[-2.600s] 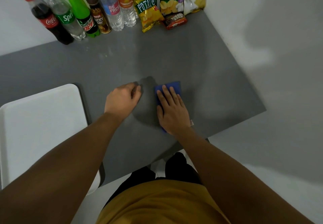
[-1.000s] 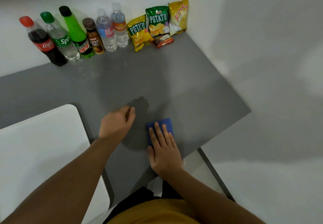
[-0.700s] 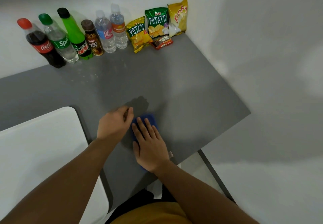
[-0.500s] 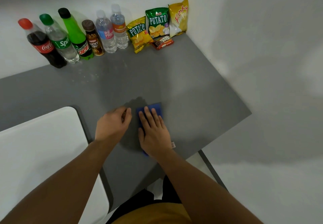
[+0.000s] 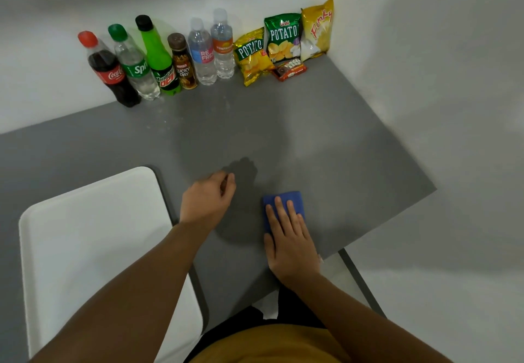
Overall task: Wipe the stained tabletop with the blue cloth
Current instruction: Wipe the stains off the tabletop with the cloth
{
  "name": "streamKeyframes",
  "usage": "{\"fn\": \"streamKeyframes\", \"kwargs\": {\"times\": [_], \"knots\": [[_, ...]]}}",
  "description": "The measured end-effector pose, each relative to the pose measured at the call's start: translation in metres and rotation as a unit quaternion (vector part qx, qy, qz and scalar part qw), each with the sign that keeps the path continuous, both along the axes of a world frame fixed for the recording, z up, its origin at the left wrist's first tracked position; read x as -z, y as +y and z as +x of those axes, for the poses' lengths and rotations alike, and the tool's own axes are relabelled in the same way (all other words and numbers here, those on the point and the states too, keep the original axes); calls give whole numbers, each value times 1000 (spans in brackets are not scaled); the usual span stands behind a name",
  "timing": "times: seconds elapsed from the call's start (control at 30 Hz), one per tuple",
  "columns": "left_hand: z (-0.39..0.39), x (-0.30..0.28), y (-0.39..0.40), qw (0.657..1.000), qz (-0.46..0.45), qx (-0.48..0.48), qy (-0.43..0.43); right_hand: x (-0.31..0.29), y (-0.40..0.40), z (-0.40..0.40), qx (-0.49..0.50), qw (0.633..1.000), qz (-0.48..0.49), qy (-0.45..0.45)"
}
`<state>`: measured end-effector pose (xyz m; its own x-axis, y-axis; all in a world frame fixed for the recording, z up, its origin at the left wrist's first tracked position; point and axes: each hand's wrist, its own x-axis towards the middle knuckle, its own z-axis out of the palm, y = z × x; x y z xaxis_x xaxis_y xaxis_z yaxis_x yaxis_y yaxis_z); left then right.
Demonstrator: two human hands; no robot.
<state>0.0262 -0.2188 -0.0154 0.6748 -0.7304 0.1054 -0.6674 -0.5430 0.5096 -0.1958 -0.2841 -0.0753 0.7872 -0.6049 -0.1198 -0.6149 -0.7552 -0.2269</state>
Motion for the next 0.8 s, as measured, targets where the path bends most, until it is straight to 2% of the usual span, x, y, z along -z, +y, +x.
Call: {"fn": "streamKeyframes", "kwargs": {"times": [0.17,0.33,0.4,0.5,0.63,0.8], "knots": [[5,0,5,1000,3,1,8,-2,25,5,-59,998,7,4],[8,-1,10,1000,6,0,17,-2,39,35,-164,986,13,-27],[9,-2,13,1000,2,1,17,-2,34,50,-176,984,24,-28],[11,-3,17,1000,-1,-9,12,-5,20,67,-148,988,29,-35],[15,-3,27,1000,-4,-10,15,-8,4,64,-55,995,19,-76],[18,2,39,1000,-16,-6,3,-7,11,35,-12,998,-20,-50]]}}
